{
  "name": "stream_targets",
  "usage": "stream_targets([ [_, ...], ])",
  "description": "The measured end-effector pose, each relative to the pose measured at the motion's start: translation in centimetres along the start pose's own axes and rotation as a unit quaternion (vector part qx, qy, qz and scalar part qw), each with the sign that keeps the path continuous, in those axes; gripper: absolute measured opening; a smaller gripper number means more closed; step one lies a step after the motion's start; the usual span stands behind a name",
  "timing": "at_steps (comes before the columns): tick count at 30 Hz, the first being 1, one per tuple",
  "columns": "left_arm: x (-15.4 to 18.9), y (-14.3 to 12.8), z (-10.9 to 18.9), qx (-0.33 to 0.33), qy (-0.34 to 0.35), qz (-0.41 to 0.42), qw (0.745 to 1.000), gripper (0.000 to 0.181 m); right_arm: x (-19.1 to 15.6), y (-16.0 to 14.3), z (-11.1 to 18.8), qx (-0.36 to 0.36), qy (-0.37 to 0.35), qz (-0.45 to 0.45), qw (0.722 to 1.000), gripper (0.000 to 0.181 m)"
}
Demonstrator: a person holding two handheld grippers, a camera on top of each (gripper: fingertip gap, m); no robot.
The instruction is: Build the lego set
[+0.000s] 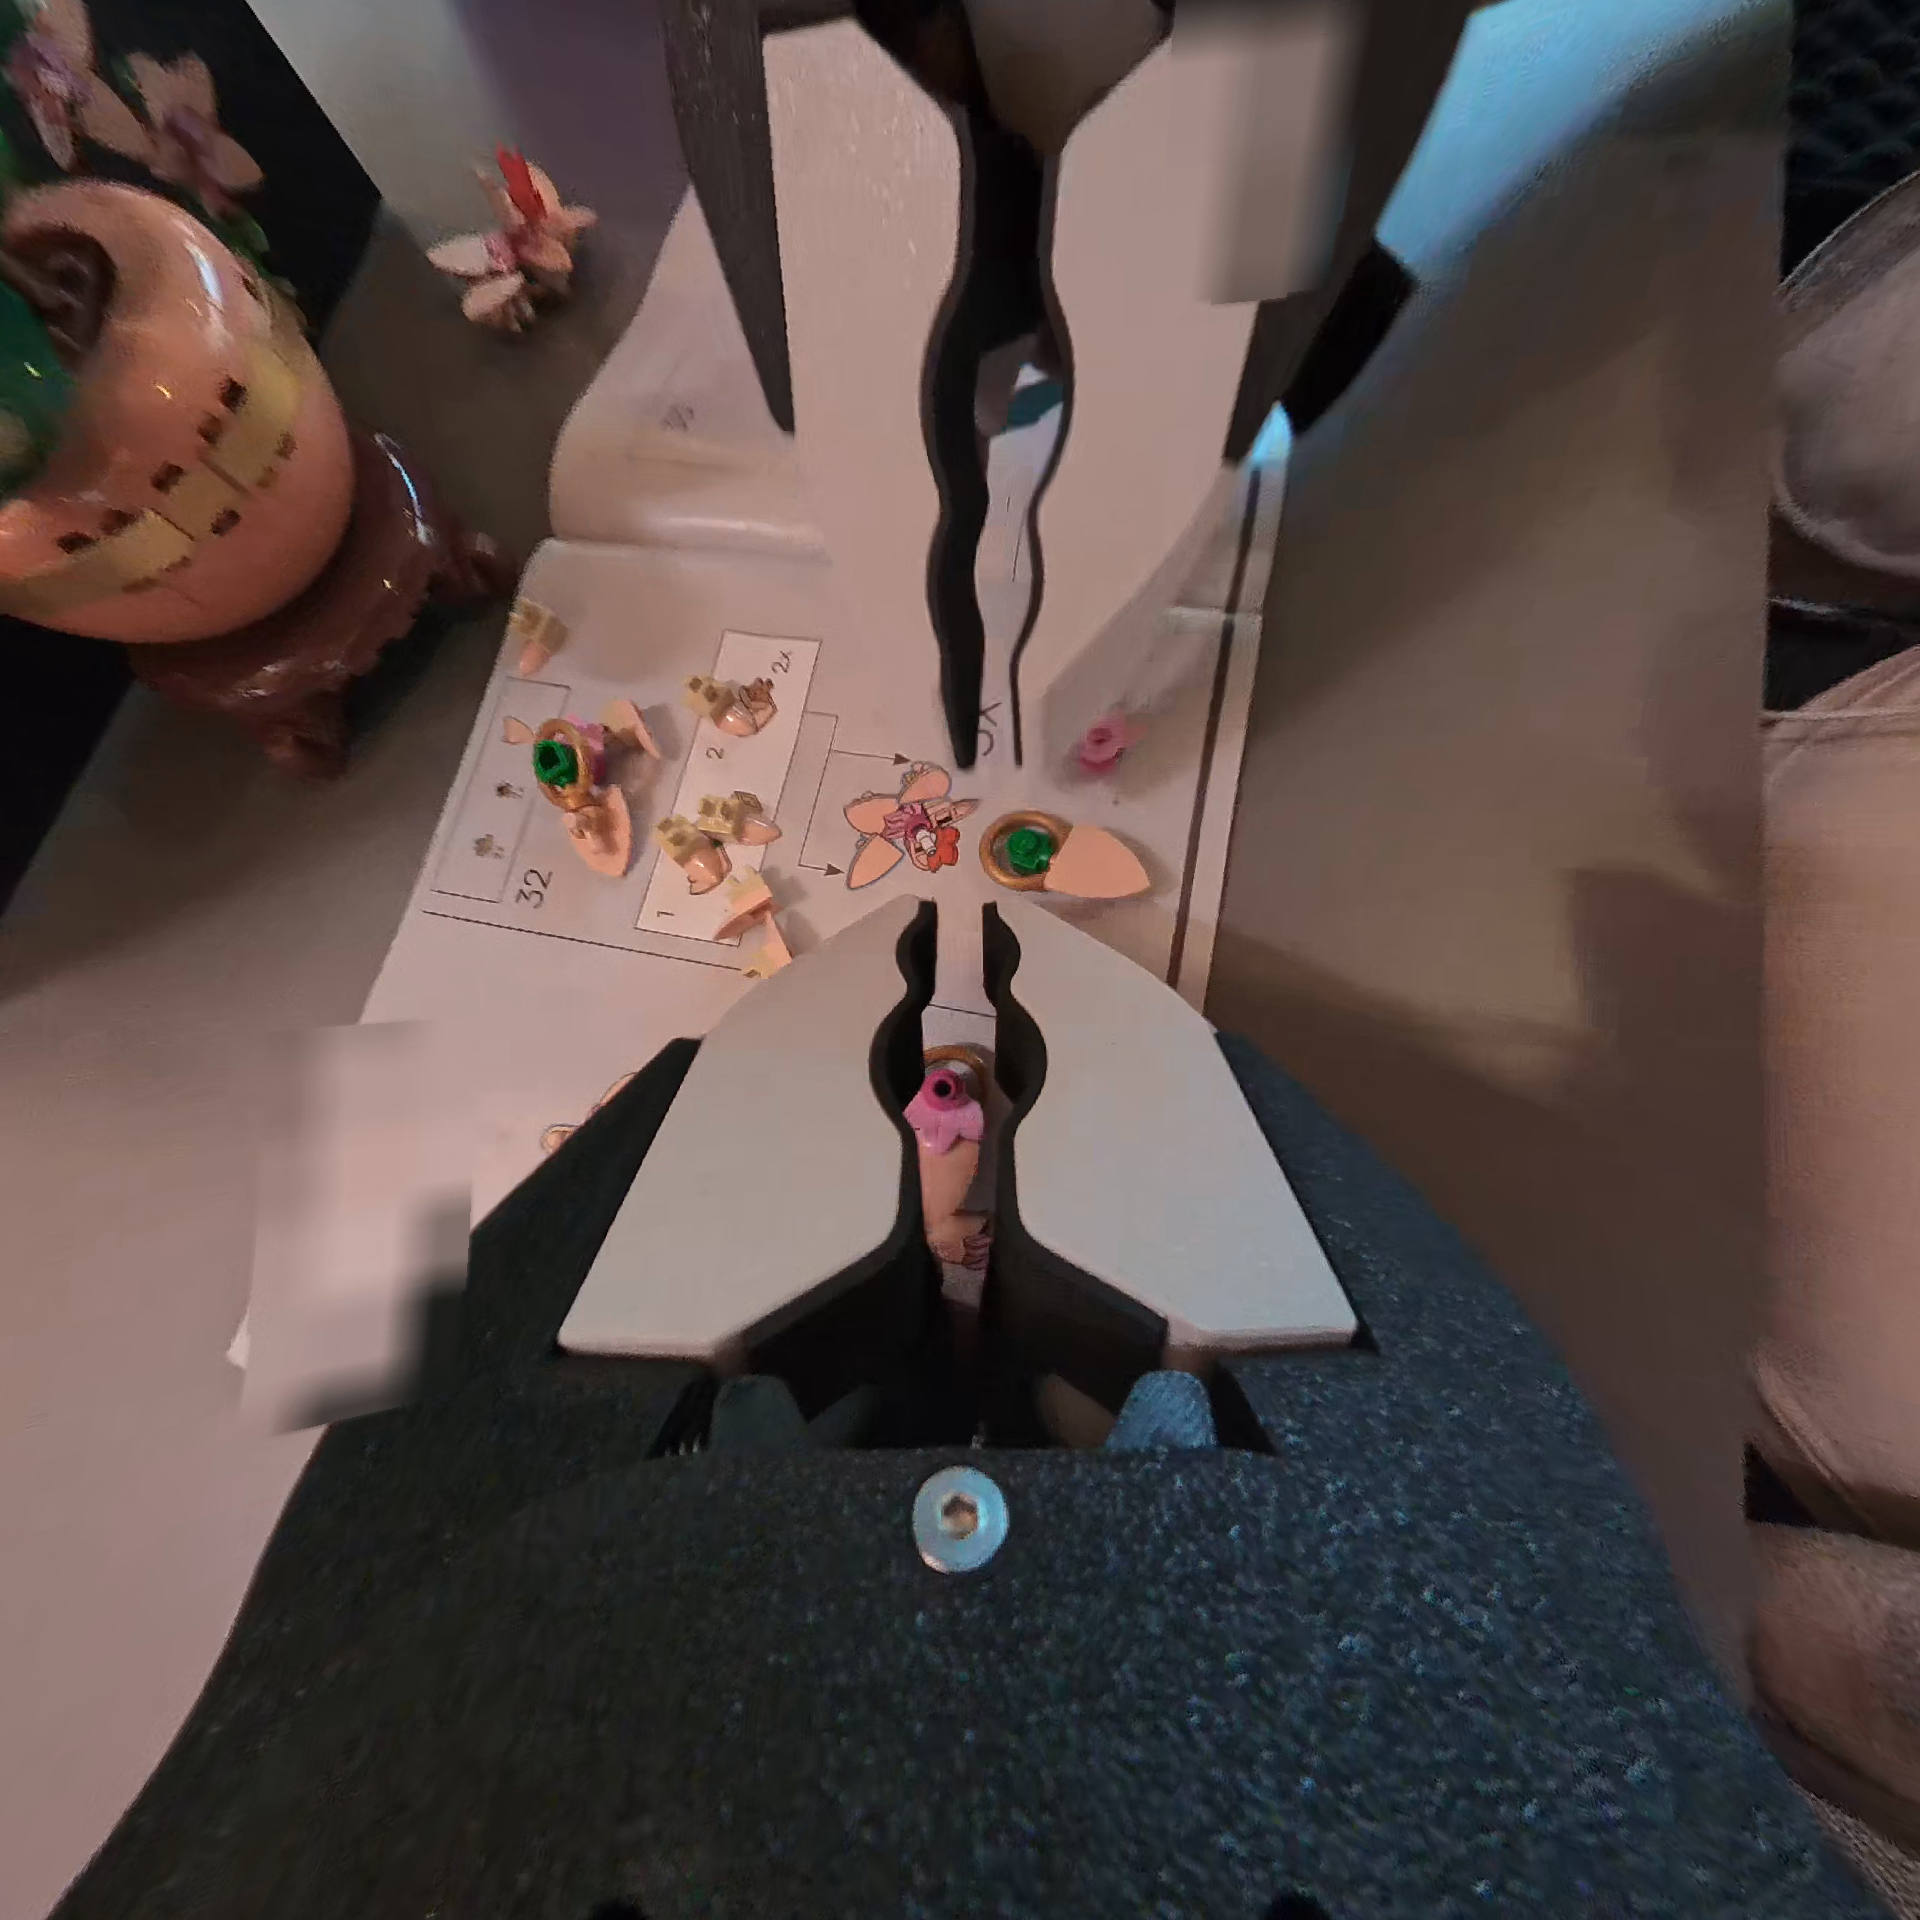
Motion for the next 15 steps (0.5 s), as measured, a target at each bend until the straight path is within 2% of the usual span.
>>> stream_targets([
  [3,0.2,0.9,0.9,0.024,0.001,-0.023,0.999,0.009,-1.0,-0.7,2.1,-0.028,-0.008,-0.069,0.997,0.032],
  [4,0.1,1.3,1.1,0.032,0.007,-0.028,0.999,0.009,-1.5,-1.2,2.4,-0.037,-0.028,-0.078,0.996,0.033],
  [7,0.2,2.1,1.3,0.062,0.010,-0.032,0.998,0.010,-2.9,-2.3,1.6,-0.018,-0.095,-0.062,0.993,0.031],
  [10,0.0,2.2,1.1,0.085,0.012,-0.026,0.996,0.010,-2.8,-2.9,0.7,-0.010,-0.156,-0.038,0.987,0.027],
  [13,0.4,2.0,0.7,0.099,-0.006,-0.034,0.994,0.011,-2.7,-2.9,0.1,-0.001,-0.160,-0.037,0.986,0.014],
  [15,0.7,1.7,0.5,0.095,-0.016,-0.044,0.994,0.013,-2.6,-2.9,0.1,-0.005,-0.148,-0.052,0.988,0.013],
])
Point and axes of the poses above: each gripper's, where its closed fingertips meet, z back along the fingers, y out of its top, x = y × z across the jaws, the point moved 3 cm from there along z, back along the fingers, and after that the axes turned 12 degrees about x, right-handed, at the moved point
